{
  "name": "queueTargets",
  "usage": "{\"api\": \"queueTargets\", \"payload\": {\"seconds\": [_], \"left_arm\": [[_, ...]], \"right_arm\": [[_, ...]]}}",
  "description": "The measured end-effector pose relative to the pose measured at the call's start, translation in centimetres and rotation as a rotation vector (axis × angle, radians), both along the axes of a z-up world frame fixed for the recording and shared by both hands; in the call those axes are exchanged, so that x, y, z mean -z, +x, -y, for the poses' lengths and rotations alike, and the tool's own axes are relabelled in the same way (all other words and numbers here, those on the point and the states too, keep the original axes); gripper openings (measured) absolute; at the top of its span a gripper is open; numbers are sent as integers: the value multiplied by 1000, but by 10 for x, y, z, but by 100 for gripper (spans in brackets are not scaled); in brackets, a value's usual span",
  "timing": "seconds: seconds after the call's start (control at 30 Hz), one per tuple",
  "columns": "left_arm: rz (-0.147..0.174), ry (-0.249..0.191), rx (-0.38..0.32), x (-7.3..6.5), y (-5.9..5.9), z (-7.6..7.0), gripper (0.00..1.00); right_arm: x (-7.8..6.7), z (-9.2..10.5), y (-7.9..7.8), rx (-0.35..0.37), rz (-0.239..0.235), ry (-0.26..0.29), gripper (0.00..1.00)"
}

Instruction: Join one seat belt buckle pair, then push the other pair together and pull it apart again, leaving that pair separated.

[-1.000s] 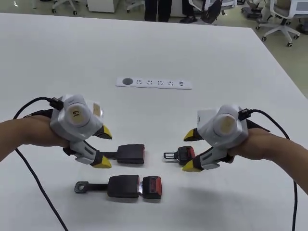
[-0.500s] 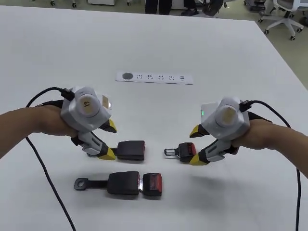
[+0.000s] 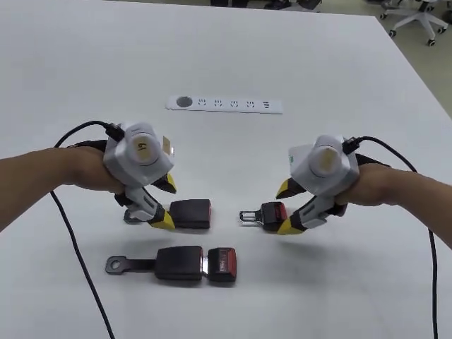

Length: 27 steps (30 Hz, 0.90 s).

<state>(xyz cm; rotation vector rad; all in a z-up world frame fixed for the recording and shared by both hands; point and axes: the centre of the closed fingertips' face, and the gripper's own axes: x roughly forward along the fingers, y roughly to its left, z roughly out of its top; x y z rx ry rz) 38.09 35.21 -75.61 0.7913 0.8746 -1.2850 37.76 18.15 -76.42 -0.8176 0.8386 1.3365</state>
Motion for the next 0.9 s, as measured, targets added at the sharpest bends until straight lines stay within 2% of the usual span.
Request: {"api": "queueTargets", "payload": {"seconds": [0.07,0.13,0.2,0.47,0.63,0.8,0.9], "left_arm": [[-6,10,5,5,-1,0,43],[-7,19,10,8,-1,0,42],[-2,31,15,8,-1,0,42],[-2,46,26,21,-2,2,37],[-5,50,38,25,-2,2,34],[-2,42,39,21,-2,3,33],[-1,34,41,21,-3,2,32]], "right_arm": [[0,-2,-4,-8,-13,4,40],[9,-1,1,-10,-11,-3,39],[10,-2,-1,-14,-19,-6,39],[15,-4,3,-18,-12,-13,35],[19,0,5,-24,-1,-24,32],[20,-2,5,-29,1,-21,32],[15,-3,3,-32,2,-21,32]]}}
